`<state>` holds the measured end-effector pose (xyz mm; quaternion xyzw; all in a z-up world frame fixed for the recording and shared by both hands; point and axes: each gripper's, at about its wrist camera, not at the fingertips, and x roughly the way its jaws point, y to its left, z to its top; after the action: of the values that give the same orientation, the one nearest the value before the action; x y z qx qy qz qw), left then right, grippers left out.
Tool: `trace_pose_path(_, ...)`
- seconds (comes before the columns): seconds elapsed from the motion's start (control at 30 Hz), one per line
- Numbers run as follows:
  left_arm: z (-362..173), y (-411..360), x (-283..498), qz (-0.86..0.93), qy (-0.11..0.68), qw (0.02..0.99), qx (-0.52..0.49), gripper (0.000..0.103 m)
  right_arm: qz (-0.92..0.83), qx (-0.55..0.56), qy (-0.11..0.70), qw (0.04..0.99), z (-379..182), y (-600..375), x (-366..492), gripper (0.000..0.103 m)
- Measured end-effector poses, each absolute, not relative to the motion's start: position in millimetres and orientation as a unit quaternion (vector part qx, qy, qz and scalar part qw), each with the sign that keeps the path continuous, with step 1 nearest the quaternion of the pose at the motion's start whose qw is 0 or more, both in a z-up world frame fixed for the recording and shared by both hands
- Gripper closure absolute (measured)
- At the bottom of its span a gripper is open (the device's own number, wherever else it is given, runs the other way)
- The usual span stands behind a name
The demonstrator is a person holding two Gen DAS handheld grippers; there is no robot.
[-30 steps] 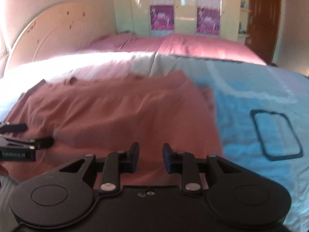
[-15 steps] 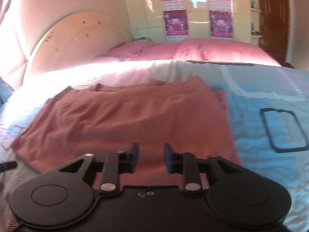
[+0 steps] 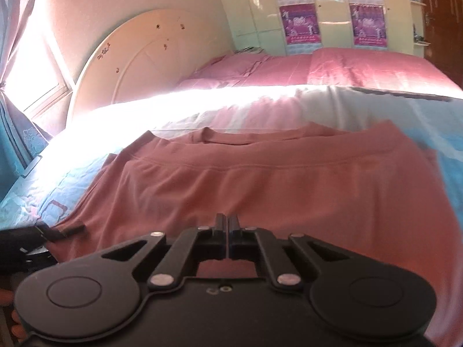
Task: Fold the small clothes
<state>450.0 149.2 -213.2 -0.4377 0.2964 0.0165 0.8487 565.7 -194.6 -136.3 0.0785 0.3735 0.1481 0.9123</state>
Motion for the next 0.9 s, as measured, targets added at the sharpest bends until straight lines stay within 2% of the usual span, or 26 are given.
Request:
trace_pose_path(0.07,-199.4,149.5,439.3,-0.007,0.242,0.862,-0.445,0.094,0.157,0.075,0.371,0.912,-135.8,-185.2,572.0,0.101)
trace_pose_path(0.17,-201.1,148.5,437.7,-0.003,0.258,0.862,-0.435,0.091,0.169,0.065,0.379,0.908,-142.0,-170.9,580.0,0.101)
trace_pose_path(0.23,-216.2,156.4,439.6,0.052,0.276,0.847,-0.452,0.069,0.160,0.040,0.425,0.890,-161.6,-161.9,590.7,0.103)
trace_pose_path(0.3,-221.5,160.8,441.3,0.058,0.255,0.835,-0.483,0.069,0.158,0.048,0.421,0.892,-164.6,-163.4,590.2,0.103)
trace_pose_path(0.33,-218.1,157.3,446.3,0.065,0.262,0.840,-0.470,0.069,0.160,0.053,0.422,0.891,-163.3,-165.0,590.1,0.103)
trace_pose_path(0.37,-213.0,151.8,452.9,0.069,0.270,0.847,-0.451,0.088,0.162,0.054,0.422,0.890,-163.6,-166.5,590.3,0.103)
trace_pose_path(0.4,-208.3,147.7,457.6,0.064,0.271,0.849,-0.449,0.096,0.166,0.056,0.422,0.890,-165.2,-168.6,590.8,0.103)
trace_pose_path(0.47,-187.4,142.3,457.1,0.038,0.240,0.859,-0.450,0.096,0.174,0.063,0.418,0.889,-168.6,-173.2,592.7,0.103)
trace_pose_path(0.53,-154.8,122.6,462.9,0.011,0.226,0.885,-0.406,0.096,0.183,0.081,0.419,0.886,-167.7,-180.8,593.7,0.103)
trace_pose_path(0.6,-129.4,98.1,470.4,-0.029,0.231,0.898,-0.373,0.096,0.176,0.119,0.398,0.892,-155.5,-201.2,586.0,0.098)
trace_pose_path(0.73,-85.4,1.2,488.4,-0.131,0.253,0.916,-0.283,0.096,0.118,0.178,0.341,0.916,-124.2,-277.6,558.9,0.096)
trace_pose_path(0.8,-76.5,-53.9,491.3,-0.180,0.266,0.913,-0.251,0.096,0.086,0.206,0.317,0.922,-110.5,-325.8,545.6,0.094)
trace_pose_path(0.87,-82.5,-105.2,494.4,-0.209,0.292,0.906,-0.225,0.096,0.064,0.236,0.308,0.919,-104.9,-366.0,536.1,0.086)
trace_pose_path(0.9,-89.8,-125.9,493.8,-0.217,0.305,0.901,-0.219,0.096,0.055,0.256,0.305,0.916,-103.8,-386.0,530.3,0.085)
